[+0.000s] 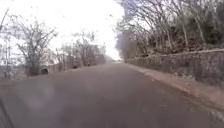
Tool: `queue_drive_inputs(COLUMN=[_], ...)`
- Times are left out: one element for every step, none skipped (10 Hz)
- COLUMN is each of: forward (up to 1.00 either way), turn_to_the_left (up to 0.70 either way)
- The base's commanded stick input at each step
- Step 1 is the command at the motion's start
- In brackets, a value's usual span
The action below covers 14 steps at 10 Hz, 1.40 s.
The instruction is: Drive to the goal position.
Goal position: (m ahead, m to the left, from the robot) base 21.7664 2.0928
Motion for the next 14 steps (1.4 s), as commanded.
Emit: queue_drive_inputs(forward=[0.70,0.70,0.70,0.70,0.70,0.70,0.70,0.70,0.70,0.70,0.70,0.70,0.70,0.70], turn_to_the_left=[0.01,0.02,0.02,0.02,0.00,0.01,0.02,0.00,0.00,0.00,0.00,0.00,0.00,0.00])
